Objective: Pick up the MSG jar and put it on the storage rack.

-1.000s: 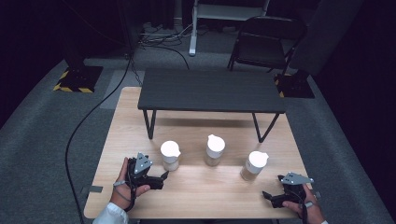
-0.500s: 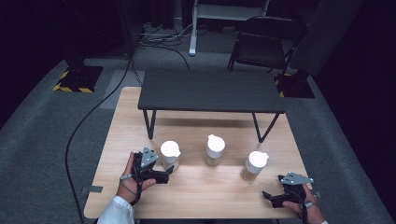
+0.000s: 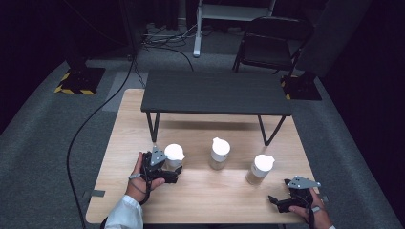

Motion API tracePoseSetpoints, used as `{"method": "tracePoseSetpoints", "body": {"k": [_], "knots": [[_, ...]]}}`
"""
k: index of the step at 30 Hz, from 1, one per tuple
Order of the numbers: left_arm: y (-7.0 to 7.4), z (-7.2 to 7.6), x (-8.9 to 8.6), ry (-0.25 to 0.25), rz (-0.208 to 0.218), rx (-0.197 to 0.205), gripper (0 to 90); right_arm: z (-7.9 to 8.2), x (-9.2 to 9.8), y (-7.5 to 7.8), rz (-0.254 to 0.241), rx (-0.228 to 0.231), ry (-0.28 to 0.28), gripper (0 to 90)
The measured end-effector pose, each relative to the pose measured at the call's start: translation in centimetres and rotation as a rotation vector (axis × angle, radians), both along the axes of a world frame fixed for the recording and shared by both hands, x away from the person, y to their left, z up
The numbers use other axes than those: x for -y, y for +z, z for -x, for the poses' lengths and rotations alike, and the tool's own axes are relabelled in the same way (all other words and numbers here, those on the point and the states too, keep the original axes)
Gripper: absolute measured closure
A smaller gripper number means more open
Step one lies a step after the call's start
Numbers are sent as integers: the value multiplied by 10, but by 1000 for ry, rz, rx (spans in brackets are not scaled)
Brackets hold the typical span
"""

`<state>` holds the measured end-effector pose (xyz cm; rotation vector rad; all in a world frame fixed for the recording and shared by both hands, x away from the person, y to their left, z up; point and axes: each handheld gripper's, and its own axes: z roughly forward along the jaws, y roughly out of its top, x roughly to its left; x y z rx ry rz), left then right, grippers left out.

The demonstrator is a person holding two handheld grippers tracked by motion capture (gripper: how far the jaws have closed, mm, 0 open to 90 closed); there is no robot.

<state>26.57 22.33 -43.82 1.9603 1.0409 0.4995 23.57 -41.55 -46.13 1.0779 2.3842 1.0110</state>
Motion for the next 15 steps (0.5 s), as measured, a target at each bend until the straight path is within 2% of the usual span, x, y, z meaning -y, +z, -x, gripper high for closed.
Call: {"method": "tracePoseSetpoints", "body": {"k": [15], "knots": [[-5,-12,10,27,6,-10,29,0,0,0,0,0,0,0]]}}
